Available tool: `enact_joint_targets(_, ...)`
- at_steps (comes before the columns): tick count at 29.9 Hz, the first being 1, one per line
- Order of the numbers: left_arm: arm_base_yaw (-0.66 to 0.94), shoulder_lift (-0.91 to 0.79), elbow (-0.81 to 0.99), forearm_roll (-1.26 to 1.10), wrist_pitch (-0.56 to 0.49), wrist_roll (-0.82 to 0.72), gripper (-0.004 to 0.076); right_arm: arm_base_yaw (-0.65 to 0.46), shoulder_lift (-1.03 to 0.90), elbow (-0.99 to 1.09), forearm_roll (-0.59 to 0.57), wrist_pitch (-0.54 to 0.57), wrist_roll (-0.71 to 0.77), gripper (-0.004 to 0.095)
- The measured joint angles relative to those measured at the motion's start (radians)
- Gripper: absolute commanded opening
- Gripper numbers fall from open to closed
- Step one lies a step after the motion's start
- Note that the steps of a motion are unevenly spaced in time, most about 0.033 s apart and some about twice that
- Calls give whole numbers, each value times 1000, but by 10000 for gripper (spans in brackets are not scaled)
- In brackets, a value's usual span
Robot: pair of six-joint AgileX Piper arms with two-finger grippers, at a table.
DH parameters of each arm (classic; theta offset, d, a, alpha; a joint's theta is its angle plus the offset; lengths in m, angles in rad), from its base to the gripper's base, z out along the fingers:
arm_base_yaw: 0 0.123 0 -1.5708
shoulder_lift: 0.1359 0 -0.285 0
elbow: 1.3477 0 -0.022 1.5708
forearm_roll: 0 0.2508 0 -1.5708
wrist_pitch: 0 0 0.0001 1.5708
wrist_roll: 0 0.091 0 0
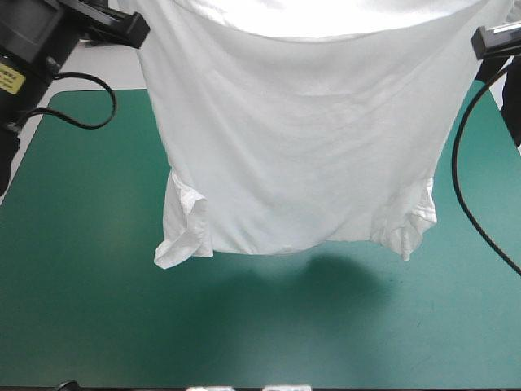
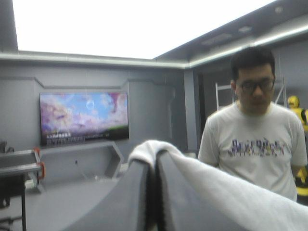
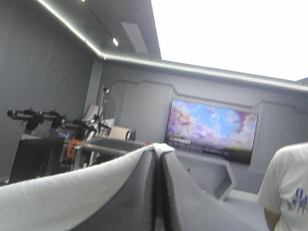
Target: Fold the cloth
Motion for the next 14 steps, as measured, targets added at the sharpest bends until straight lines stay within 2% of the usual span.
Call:
enact_joint_targets(4, 0, -3, -56, 7, -79, 11, -10, 0, 37, -148, 0, -15, -38, -11)
enact_joint_targets(7, 0, -6, -85, 7, -102, 11, -10, 0, 69, -265, 3, 21, -52, -11)
enact_joint_targets(14, 0, 2, -94, 9, -53, 44, -10, 0, 129, -349, 52, 146, -38, -11)
